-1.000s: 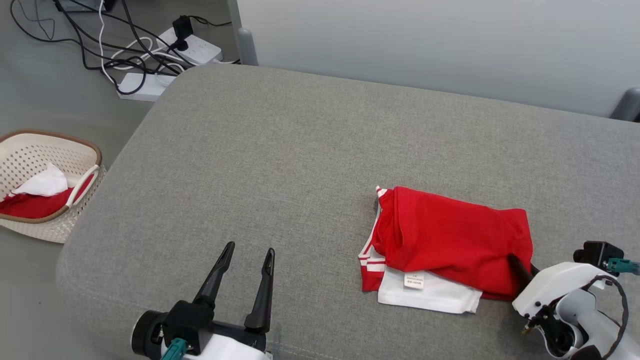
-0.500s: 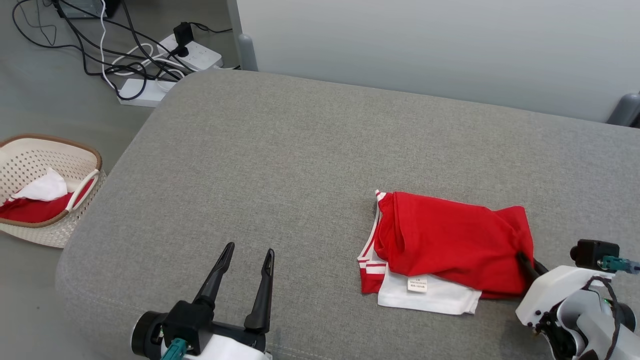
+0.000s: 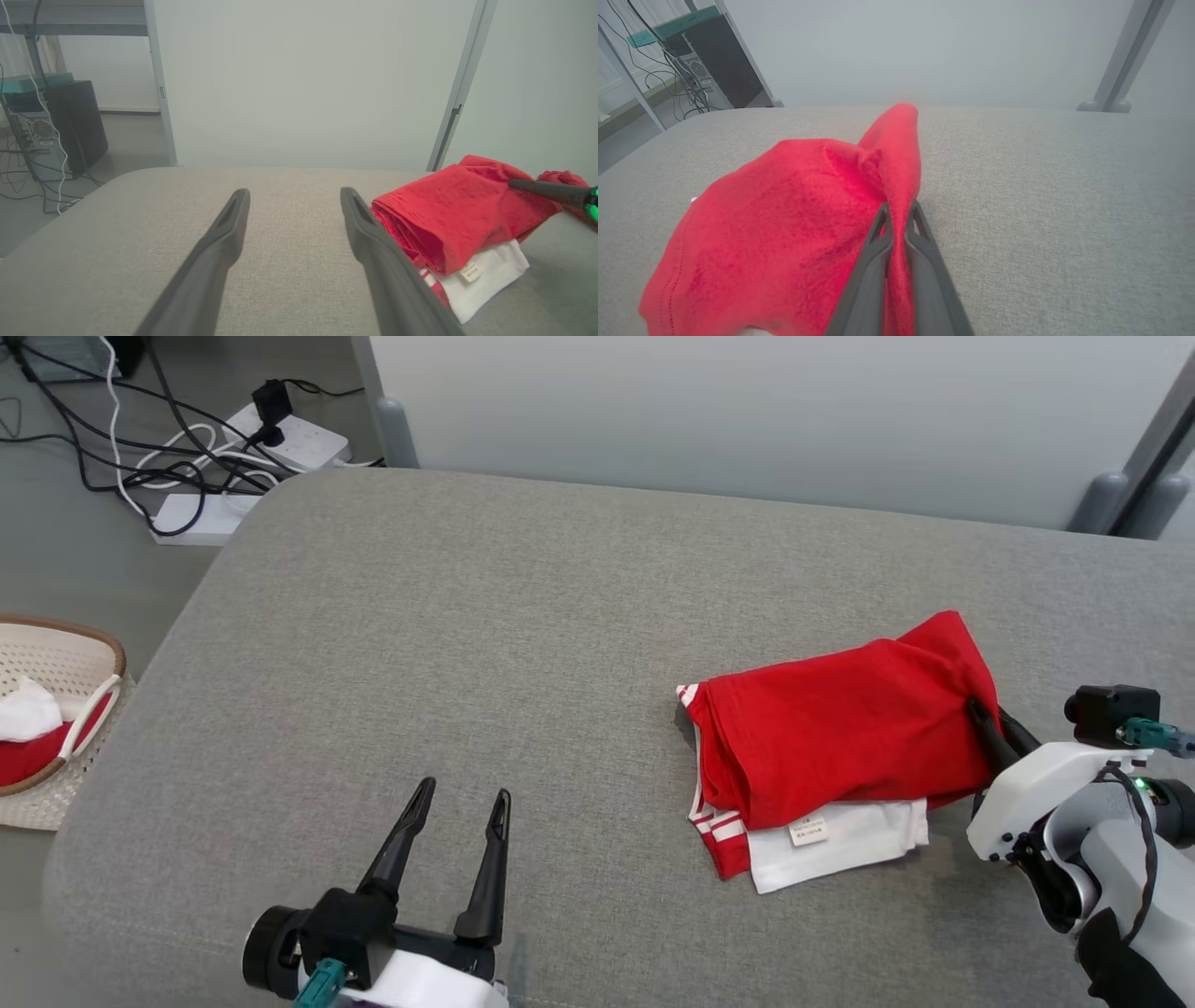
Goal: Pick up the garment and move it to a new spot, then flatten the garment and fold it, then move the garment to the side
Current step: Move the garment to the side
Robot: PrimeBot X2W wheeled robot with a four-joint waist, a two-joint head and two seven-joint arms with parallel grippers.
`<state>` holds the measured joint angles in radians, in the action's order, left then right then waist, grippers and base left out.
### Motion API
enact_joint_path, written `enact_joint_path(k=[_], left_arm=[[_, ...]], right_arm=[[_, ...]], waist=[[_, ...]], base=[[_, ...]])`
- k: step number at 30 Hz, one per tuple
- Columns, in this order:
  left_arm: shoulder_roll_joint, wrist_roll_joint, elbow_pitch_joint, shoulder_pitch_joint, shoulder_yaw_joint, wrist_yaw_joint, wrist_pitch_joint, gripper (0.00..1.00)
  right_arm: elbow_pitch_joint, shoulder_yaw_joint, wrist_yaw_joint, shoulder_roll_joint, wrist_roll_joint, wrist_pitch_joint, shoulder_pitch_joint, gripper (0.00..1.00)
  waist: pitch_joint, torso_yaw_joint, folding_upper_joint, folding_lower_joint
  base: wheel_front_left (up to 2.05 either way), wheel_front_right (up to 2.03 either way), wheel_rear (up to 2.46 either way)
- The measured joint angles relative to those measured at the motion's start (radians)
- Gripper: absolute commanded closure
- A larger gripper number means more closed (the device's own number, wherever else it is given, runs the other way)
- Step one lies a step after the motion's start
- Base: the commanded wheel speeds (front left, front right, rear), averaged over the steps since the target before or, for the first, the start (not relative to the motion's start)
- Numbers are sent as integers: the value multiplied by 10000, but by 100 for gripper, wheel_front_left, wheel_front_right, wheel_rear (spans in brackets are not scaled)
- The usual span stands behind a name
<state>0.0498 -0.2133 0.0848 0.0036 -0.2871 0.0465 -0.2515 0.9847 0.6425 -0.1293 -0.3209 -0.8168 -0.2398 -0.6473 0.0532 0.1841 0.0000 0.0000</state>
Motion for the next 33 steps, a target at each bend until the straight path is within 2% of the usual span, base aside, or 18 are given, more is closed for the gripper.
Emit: enact_joint_path(k=[9,33], left_arm=[[-2,0,-58,-348,6,-2,0,0],[-6,82,-23,-967,-40,-27,0,0]], right_arm=[[-353,-721,0,61,846,-73,7,100],[-991,-1900,0,508,2063,-73,263,100]], waist=[[117,-801,0,0],[414,-3851,0,0]], base=[[0,0,0],[0,0,0]])
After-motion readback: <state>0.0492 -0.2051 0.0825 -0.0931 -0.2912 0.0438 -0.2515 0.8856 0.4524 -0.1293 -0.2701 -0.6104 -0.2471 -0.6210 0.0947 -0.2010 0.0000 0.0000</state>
